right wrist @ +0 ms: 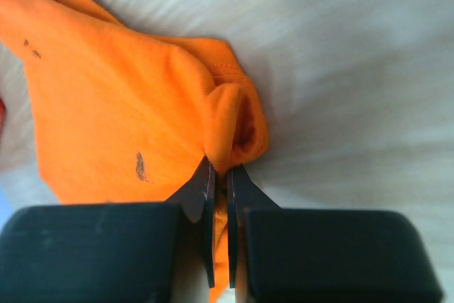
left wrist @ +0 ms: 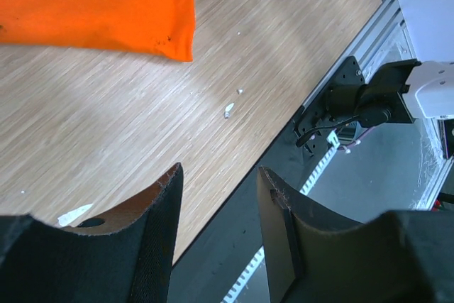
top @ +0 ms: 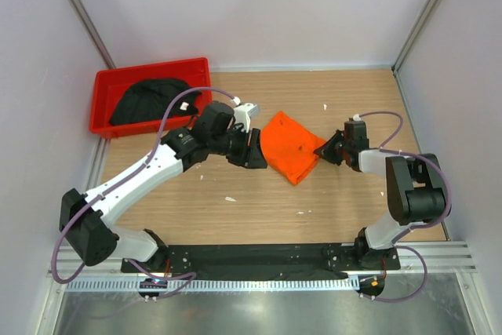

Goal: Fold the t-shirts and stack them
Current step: Neatly place the folded tshirt to the corner

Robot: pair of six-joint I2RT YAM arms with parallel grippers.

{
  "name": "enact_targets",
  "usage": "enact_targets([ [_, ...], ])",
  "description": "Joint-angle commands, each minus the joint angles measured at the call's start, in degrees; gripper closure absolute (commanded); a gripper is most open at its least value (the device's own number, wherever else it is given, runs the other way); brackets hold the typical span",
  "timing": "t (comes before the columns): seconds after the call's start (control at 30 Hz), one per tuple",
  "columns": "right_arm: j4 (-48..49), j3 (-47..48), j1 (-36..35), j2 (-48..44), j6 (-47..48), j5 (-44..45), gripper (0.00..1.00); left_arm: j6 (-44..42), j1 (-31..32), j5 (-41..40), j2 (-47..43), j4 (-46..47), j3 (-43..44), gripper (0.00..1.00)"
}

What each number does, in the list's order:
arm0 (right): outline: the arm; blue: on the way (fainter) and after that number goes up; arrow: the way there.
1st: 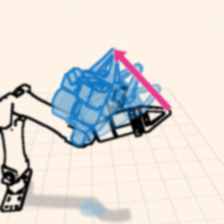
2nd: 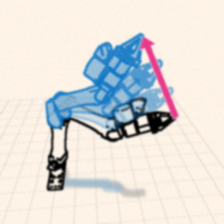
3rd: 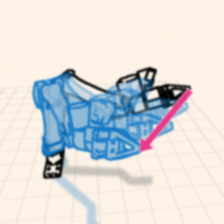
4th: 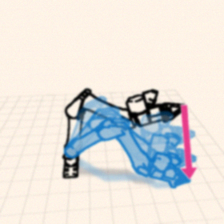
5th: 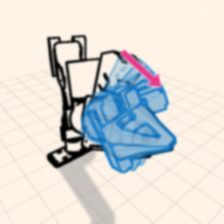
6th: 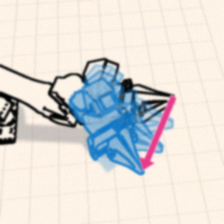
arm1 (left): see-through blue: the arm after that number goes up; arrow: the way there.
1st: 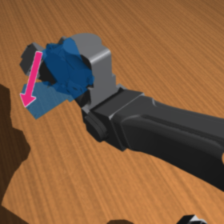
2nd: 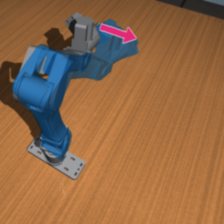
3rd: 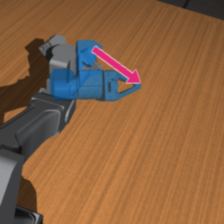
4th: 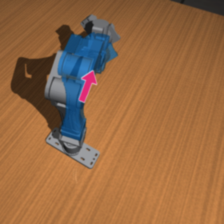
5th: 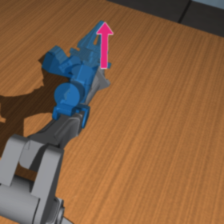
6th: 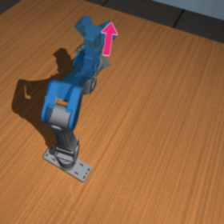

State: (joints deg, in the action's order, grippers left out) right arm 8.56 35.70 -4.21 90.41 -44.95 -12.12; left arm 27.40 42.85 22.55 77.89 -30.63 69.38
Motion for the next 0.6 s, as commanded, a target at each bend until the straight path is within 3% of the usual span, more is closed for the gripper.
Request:
enact_targets([
  [0.0, -3.27, 3.75, 0.52, 2.58, 12.76, -2.73, 0.99, -0.86, -0.58, 1.71, -0.98, 0.66, -0.21, 0.53],
  [0.33, -8.19, -0.72, 6.13, -7.78, 3.03, 3.14, 0.99, -0.59, -2.42, 2.15, -2.91, 1.45, -2.67, 0.52],
  [0.4, -13.54, -2.21, 8.94, -12.42, 1.10, 10.22, 0.99, -0.42, -2.68, 2.41, -3.09, 1.89, -3.03, 0.52],
  [0.57, -17.95, -6.96, 21.41, -20.62, -3.04, 15.72, 0.99, -0.33, -3.30, 3.55, -4.49, 2.59, -4.34, 0.52],
])
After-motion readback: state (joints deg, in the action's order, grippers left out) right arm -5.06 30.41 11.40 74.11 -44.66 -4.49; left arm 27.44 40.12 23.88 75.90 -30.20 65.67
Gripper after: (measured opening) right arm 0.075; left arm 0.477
